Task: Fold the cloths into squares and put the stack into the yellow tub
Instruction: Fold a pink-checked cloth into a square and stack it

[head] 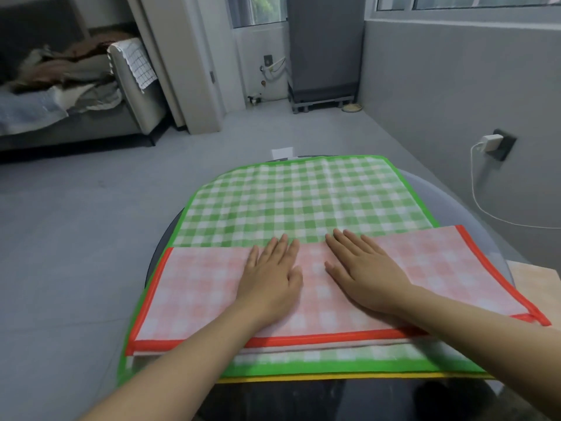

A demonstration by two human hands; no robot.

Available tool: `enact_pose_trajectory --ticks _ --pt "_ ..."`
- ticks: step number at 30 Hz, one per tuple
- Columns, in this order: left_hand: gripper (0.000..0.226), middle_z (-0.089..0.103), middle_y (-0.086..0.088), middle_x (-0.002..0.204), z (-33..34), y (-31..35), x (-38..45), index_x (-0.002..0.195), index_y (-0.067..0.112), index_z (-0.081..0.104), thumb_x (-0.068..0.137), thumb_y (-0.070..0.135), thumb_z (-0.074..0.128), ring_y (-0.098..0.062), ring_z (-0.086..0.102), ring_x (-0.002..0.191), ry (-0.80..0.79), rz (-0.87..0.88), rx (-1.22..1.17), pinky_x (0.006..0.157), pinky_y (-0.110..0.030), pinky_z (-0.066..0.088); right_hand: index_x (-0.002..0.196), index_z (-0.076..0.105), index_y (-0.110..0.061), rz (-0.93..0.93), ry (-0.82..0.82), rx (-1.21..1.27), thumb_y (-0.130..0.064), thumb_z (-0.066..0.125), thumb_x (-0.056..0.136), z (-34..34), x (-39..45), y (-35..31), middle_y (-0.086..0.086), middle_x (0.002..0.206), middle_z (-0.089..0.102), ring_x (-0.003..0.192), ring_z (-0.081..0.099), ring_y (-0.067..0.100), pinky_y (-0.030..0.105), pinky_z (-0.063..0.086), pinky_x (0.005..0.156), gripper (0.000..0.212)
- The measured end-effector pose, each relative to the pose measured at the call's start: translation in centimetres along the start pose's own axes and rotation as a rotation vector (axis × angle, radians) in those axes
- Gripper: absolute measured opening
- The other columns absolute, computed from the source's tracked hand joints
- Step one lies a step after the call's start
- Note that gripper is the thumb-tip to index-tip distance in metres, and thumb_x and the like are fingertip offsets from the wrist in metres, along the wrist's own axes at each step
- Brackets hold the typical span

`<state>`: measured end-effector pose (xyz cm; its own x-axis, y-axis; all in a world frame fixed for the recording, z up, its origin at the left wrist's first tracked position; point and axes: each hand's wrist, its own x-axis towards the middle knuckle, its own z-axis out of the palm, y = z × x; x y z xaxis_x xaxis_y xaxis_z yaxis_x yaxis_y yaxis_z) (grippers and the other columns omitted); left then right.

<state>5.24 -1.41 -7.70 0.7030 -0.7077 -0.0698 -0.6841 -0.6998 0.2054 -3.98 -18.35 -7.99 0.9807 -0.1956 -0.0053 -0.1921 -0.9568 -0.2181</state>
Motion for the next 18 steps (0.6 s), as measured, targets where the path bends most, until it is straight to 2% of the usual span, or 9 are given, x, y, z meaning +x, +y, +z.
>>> enact_pose_trajectory --ticks 3,6,9,12,15,18 --pt "0.054 -0.012 0.011 0.158 -0.6 -3.6 -1.1 0.151 0.032 -0.004 0.100 0.040 0.014 -0.004 -0.015 0.144 0.001 -0.054 0.011 0.118 -0.038 -0.012 0.150 0.000 -0.026 0.001 0.009 -0.018 -0.064 -0.012 0.074 0.2 0.0 0.1 -0.008 0.157 -0.003 0.144 -0.009 0.006 0.026 -0.009 0.115 0.085" --pt "0.053 -0.015 0.014 0.156 -1.2 -7.4 -2.3 0.150 0.036 -0.006 0.100 0.043 0.011 -0.005 -0.017 0.143 -0.008 -0.144 0.036 0.117 -0.043 -0.013 0.150 0.000 -0.027 0.001 0.007 -0.027 -0.064 -0.014 0.072 0.3 0.2 0.1 -0.008 0.157 -0.003 0.144 -0.008 0.006 0.027 -0.008 0.116 0.087" --pt "0.053 -0.016 0.013 0.157 -1.9 -10.5 -3.3 0.149 0.038 -0.006 0.100 0.044 0.010 -0.006 -0.017 0.144 -0.008 -0.217 0.063 0.116 -0.047 -0.015 0.150 -0.001 -0.027 0.003 -0.001 -0.026 -0.063 -0.006 0.082 0.1 0.1 -0.1 -0.008 0.157 -0.003 0.144 -0.008 0.006 0.027 -0.008 0.116 0.077" --pt "0.052 -0.013 0.014 0.157 -2.4 -11.7 -3.5 0.149 0.040 -0.002 0.100 0.045 0.015 -0.005 -0.015 0.144 -0.038 -0.211 0.048 0.116 -0.045 -0.013 0.150 -0.001 -0.025 0.027 -0.036 -0.052 -0.055 0.005 0.093 -0.2 0.1 -0.6 -0.005 0.158 -0.003 0.145 -0.007 0.009 0.030 -0.007 0.117 0.065" --pt "0.054 0.002 0.013 0.159 -3.3 -12.0 -3.2 0.148 0.042 0.014 0.097 0.051 0.031 -0.007 -0.002 0.146 -0.030 -0.199 -0.021 0.116 -0.042 -0.007 0.150 0.006 -0.021 0.046 -0.051 -0.041 -0.040 0.020 0.099 -0.6 0.7 -1.7 0.000 0.158 0.003 0.146 -0.003 0.016 0.033 -0.003 0.117 0.056" --pt "0.057 0.031 0.012 0.148 -4.4 -12.2 -2.9 0.142 0.041 0.035 0.089 0.056 0.049 -0.011 0.023 0.140 0.054 -0.194 -0.055 0.115 -0.042 -0.003 0.147 0.021 -0.027 -0.080 0.011 0.087 -0.030 0.035 0.098 -1.1 1.4 -3.7 -0.004 0.153 0.028 0.141 0.018 0.021 0.034 0.013 0.114 0.052"
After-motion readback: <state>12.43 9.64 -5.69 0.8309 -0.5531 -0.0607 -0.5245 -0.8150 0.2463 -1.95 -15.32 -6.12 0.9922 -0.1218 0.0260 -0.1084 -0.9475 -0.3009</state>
